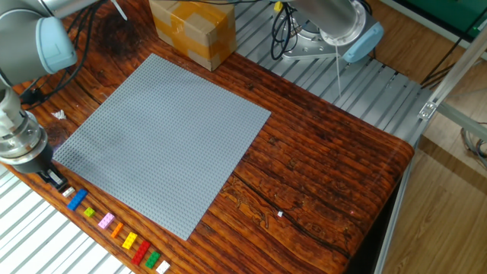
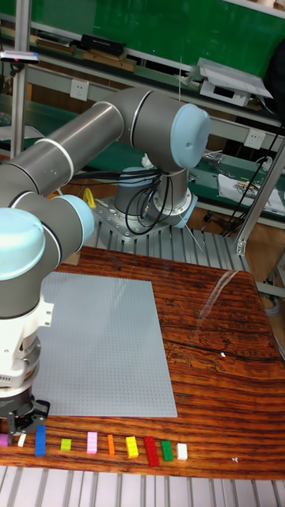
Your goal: Build with small Lego blocks
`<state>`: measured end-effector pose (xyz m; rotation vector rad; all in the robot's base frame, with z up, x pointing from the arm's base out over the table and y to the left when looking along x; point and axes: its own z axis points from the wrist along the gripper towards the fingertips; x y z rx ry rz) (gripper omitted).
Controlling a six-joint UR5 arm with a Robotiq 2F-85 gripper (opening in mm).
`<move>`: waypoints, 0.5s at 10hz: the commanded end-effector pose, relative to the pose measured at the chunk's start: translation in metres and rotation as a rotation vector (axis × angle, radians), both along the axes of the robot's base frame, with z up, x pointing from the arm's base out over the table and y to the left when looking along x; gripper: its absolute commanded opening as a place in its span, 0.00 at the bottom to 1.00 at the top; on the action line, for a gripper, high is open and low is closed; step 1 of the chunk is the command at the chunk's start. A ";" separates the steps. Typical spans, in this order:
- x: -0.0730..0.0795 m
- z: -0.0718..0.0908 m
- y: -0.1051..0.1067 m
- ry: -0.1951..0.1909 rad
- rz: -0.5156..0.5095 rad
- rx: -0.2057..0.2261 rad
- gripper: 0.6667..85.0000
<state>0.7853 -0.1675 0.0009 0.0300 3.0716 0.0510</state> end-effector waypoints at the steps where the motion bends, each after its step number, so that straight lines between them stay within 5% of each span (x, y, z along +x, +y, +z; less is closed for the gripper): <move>1: 0.000 0.001 0.000 -0.003 -0.023 0.002 0.04; 5: -0.002 0.007 -0.004 0.002 -0.041 -0.015 0.00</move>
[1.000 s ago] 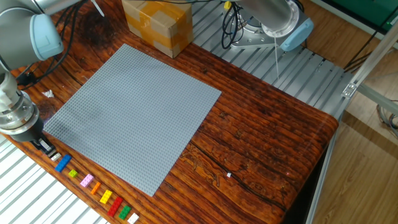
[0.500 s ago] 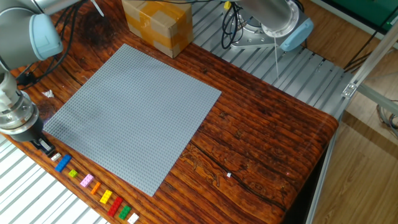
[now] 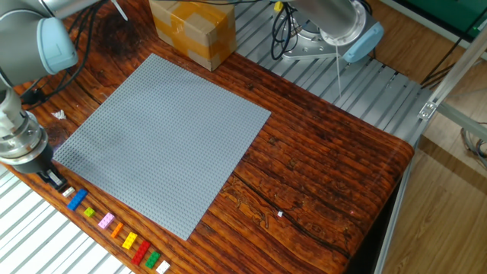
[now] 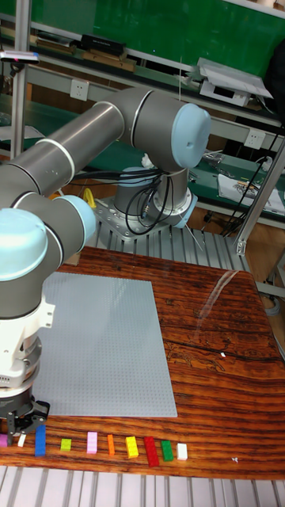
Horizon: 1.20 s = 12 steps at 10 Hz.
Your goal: Build with small Lego blocks
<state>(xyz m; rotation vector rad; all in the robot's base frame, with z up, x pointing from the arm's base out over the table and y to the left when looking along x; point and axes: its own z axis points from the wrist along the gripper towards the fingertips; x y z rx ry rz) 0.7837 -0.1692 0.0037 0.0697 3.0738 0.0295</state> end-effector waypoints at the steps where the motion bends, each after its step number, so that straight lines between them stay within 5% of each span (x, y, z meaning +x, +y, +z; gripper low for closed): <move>1: 0.000 0.007 -0.006 -0.003 -0.015 -0.006 0.00; 4: -0.002 0.020 -0.010 -0.014 -0.008 0.007 0.00; 6: -0.018 0.034 -0.020 0.009 0.037 -0.010 0.00; 12: -0.053 0.015 -0.046 0.022 0.101 -0.012 0.00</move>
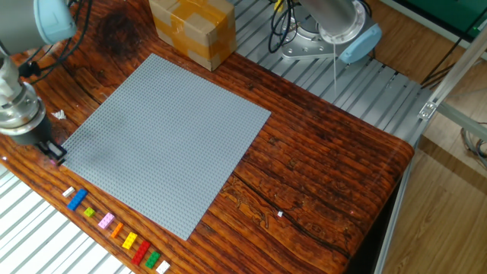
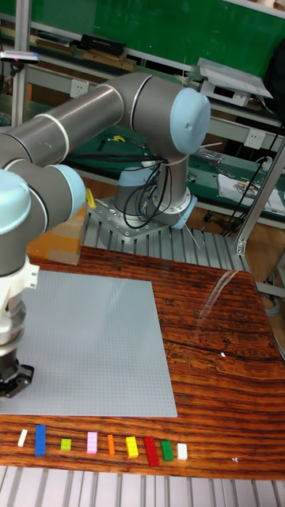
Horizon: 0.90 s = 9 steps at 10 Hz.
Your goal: Build with small Lego blocks
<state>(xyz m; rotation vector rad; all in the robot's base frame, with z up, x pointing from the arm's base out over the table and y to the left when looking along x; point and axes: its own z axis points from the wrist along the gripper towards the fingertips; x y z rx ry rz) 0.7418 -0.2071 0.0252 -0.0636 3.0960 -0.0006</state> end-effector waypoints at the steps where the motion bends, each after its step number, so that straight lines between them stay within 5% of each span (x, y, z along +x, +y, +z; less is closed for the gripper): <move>1: -0.012 -0.011 -0.008 -0.002 0.023 0.024 0.00; 9: -0.019 -0.022 -0.009 -0.003 0.103 0.055 0.00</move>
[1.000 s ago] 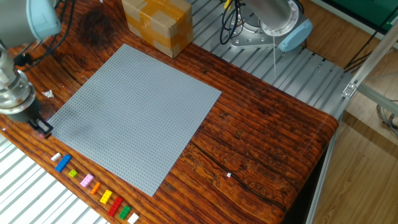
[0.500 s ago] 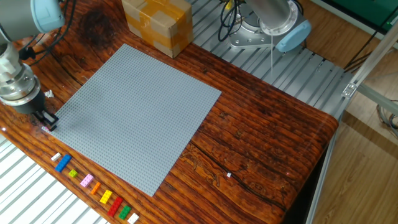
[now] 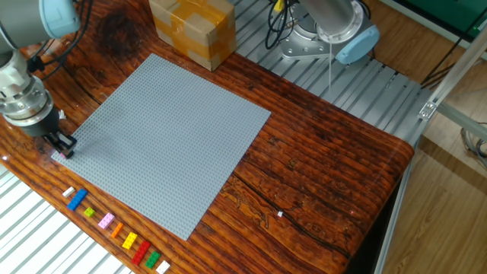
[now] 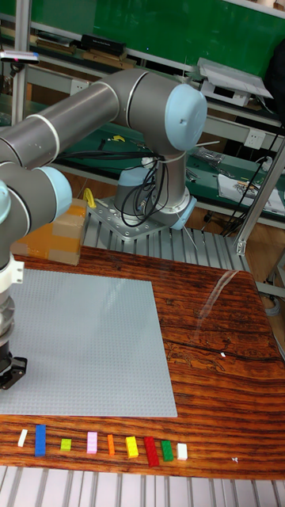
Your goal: Build with small Lego blocks
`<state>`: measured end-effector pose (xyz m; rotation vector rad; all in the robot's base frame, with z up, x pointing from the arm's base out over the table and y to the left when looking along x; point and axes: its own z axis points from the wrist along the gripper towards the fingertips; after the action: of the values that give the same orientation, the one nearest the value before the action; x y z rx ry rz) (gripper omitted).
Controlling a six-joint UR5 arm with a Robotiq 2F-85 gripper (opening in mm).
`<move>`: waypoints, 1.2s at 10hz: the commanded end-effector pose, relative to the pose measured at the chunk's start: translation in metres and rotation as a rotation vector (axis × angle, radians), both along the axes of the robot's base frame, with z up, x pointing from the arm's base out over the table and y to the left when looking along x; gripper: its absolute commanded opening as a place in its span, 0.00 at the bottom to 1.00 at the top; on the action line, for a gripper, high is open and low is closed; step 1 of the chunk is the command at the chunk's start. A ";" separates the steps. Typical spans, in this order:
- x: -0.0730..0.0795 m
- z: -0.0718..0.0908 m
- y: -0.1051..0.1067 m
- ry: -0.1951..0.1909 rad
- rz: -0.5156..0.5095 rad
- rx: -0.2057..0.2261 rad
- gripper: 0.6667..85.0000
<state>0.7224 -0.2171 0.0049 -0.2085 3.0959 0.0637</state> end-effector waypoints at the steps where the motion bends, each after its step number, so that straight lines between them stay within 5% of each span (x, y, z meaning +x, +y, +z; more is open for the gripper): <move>1: 0.001 -0.003 0.002 -0.013 0.006 0.021 0.00; 5: 0.003 0.002 0.004 -0.011 0.006 0.043 0.00; 9: 0.014 -0.003 0.011 -0.044 0.012 0.131 0.00; 12: 0.015 0.000 0.006 -0.054 0.014 0.125 0.00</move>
<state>0.7340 -0.2101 0.0012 -0.2310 3.0414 0.2200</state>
